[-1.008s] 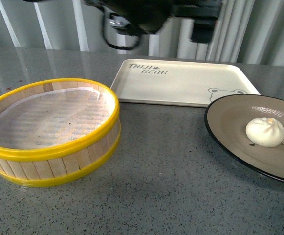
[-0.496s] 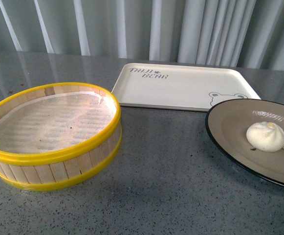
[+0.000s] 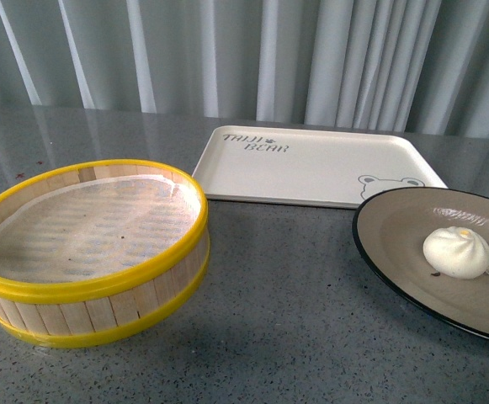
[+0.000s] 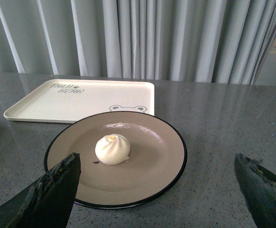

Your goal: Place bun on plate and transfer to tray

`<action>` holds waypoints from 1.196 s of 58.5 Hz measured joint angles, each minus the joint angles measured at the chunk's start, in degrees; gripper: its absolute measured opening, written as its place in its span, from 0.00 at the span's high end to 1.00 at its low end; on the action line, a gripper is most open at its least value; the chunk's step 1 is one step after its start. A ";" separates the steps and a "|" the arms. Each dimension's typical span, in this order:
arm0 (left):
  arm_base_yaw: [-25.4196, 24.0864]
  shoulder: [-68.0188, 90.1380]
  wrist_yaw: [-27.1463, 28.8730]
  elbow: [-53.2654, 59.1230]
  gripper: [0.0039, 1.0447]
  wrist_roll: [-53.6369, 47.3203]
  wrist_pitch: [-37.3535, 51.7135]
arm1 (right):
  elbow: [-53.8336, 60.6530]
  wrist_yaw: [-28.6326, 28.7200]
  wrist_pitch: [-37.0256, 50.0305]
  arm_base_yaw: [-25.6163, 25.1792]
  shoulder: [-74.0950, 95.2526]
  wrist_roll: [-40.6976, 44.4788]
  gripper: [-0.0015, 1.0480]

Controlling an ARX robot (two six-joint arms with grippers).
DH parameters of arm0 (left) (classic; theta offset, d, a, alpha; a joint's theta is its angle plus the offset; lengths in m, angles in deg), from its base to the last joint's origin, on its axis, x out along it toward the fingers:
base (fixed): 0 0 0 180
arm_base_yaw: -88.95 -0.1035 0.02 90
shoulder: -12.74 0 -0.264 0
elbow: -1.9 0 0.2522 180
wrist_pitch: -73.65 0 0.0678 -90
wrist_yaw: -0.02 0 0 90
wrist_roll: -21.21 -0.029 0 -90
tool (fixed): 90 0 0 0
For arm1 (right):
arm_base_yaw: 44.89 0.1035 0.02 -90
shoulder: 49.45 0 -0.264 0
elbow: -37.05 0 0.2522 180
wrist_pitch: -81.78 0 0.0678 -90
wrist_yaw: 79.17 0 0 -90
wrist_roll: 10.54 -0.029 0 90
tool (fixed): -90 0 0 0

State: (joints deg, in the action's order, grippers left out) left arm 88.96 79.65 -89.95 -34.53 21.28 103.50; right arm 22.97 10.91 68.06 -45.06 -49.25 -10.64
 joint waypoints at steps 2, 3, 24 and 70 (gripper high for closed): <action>-0.02 -1.03 0.02 1.20 0.97 0.20 0.26 | 0.00 0.00 0.00 0.00 0.00 0.00 0.08; -0.02 -1.68 0.04 1.99 0.96 0.04 0.42 | 0.00 0.00 0.00 0.00 0.00 0.00 0.08; 0.00 -13.92 0.02 13.25 0.96 0.09 -0.37 | 0.00 0.00 0.00 0.00 0.00 0.00 0.08; 0.00 -38.51 0.00 21.16 0.96 0.09 -15.41 | 0.00 -0.02 0.00 0.00 0.00 0.00 0.08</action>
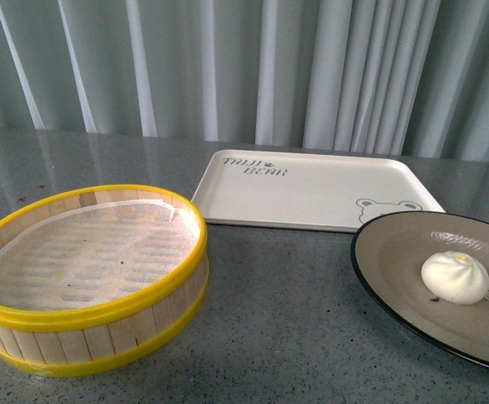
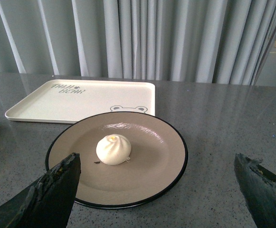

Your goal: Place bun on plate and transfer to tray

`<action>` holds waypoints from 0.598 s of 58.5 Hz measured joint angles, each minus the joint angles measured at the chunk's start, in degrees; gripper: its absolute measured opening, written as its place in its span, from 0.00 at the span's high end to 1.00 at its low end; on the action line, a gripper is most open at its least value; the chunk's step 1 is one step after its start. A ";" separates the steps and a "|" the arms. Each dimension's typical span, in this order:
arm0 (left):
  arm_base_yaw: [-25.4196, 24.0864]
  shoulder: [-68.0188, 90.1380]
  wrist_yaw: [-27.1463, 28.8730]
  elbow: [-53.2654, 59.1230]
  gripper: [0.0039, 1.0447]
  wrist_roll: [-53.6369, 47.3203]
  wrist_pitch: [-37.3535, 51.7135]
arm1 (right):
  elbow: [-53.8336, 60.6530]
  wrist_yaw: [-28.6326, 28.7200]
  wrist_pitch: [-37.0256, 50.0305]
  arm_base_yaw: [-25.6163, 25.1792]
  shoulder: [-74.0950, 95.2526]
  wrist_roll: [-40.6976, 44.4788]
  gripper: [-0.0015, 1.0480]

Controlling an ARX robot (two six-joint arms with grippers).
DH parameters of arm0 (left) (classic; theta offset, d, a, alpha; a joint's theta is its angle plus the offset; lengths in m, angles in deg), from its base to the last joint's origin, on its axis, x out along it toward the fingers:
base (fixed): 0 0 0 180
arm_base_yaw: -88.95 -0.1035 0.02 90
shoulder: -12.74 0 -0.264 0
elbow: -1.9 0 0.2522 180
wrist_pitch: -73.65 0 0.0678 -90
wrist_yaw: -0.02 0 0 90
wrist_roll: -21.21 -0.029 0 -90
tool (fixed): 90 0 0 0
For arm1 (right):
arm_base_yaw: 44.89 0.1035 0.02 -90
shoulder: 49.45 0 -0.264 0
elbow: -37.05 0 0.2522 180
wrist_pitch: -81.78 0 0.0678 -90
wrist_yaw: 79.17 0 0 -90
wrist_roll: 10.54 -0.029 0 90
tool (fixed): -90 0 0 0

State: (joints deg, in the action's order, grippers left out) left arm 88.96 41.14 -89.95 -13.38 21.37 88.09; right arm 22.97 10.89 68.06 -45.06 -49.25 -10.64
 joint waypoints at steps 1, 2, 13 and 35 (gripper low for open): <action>0.00 -0.74 0.00 0.00 0.96 0.00 -0.68 | 0.00 0.02 0.00 0.00 0.00 0.00 0.08; 0.00 -1.07 0.02 0.00 0.96 0.00 -0.94 | 0.00 0.02 0.00 0.00 0.00 0.00 0.08; 0.00 -7.30 0.00 0.02 0.96 0.00 -6.95 | 0.00 0.00 0.00 0.00 0.00 0.00 0.08; 0.00 -15.15 0.00 0.02 0.96 0.00 -14.73 | 0.00 0.02 0.00 0.00 0.00 0.00 0.08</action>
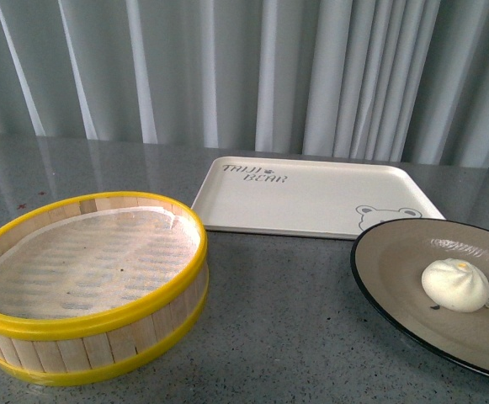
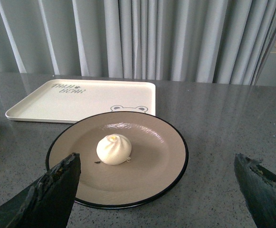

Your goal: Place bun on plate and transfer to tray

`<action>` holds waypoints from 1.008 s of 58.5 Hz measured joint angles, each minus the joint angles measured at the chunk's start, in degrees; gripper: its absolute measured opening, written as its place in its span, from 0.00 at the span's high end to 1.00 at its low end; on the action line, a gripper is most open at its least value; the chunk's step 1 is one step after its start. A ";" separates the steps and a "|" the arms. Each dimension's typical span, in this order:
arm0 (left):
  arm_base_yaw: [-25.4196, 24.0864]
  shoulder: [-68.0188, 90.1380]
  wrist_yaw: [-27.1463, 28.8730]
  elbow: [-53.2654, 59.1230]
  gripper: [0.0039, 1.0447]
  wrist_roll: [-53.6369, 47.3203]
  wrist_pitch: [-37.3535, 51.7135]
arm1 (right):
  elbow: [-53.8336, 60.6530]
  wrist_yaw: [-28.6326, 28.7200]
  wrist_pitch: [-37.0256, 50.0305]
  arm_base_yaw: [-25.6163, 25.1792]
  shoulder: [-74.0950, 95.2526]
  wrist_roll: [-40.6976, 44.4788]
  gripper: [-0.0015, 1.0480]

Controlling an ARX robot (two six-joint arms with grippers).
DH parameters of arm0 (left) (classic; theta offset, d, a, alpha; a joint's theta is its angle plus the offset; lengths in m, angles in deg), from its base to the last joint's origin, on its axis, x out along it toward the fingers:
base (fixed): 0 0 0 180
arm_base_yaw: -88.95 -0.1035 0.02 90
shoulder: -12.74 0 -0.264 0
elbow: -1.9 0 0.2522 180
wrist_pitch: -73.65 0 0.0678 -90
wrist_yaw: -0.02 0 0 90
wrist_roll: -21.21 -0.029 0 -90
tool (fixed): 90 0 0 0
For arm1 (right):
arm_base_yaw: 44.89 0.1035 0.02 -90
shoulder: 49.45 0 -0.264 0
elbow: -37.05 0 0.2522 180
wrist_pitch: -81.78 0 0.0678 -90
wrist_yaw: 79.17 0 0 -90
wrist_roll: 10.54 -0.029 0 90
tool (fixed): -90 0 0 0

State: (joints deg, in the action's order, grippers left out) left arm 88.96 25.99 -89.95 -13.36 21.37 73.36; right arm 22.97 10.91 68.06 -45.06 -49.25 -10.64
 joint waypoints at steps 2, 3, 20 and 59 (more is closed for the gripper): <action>-0.02 -0.46 0.00 0.00 0.96 0.00 -0.48 | 0.00 0.00 0.00 0.00 0.00 0.00 0.08; 0.00 -0.77 0.00 0.00 0.96 0.00 -0.79 | 0.00 0.00 0.00 0.00 0.00 0.00 0.08; 0.00 -11.65 0.02 -0.02 0.96 0.00 -13.05 | 0.00 -0.02 0.00 0.00 0.00 0.00 0.08; 0.00 -13.03 0.00 -0.02 0.20 0.04 -13.40 | 0.00 0.00 0.00 0.00 0.00 0.00 0.08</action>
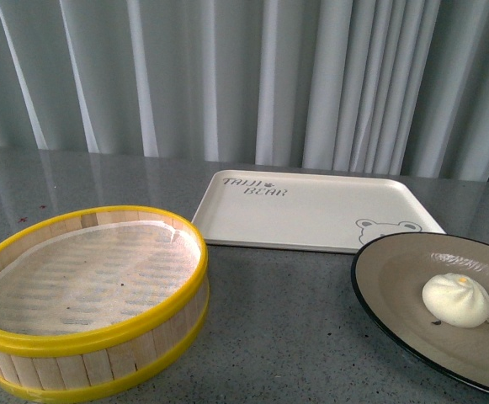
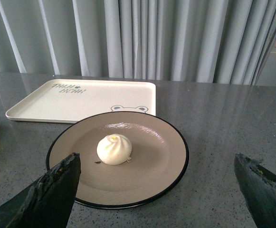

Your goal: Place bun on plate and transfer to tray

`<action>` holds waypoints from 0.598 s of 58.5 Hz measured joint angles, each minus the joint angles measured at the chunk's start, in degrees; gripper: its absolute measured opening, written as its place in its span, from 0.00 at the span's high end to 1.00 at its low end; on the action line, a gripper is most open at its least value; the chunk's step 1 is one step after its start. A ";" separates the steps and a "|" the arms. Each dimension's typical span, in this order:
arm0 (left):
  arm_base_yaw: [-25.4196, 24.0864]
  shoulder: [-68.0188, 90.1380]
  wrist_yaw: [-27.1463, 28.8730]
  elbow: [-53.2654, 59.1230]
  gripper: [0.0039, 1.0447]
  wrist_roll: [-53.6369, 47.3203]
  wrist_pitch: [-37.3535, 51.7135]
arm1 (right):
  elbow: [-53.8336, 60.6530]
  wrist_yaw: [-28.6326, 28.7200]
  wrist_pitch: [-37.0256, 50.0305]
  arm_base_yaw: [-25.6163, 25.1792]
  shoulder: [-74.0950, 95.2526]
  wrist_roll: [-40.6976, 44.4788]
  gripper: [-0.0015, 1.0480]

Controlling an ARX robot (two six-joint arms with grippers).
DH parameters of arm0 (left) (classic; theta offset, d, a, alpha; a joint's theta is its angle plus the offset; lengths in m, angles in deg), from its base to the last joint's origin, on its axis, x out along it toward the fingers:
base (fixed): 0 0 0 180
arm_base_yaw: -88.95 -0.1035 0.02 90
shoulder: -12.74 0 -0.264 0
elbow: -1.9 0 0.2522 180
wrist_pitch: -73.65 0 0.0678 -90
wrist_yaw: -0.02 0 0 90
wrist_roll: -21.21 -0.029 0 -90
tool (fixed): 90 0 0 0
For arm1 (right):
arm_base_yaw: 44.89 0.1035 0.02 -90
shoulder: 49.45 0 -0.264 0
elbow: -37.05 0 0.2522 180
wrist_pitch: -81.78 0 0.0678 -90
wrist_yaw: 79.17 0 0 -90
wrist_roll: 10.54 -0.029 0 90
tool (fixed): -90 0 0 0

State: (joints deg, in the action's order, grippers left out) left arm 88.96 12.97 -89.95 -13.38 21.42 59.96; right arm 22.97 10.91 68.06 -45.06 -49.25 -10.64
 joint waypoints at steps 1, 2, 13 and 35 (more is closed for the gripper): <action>0.00 0.00 0.00 0.00 0.18 0.00 0.00 | 0.00 -0.02 0.00 0.00 0.00 0.00 0.08; 0.00 0.00 0.00 0.00 0.14 0.00 0.00 | 0.00 0.00 0.00 0.00 0.00 0.00 0.08; 0.00 0.00 0.00 0.00 0.06 -0.04 -0.02 | -0.02 -4.90 3.87 0.59 1.18 4.02 0.08; 0.00 0.00 0.00 0.00 0.06 -0.04 -0.04 | -25.51 6.84 32.63 -19.71 56.87 -8.98 0.08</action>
State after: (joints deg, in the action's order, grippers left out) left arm 88.96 12.97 -89.95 -13.38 21.37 59.92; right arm -2.54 17.75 100.69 -64.77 7.63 -19.63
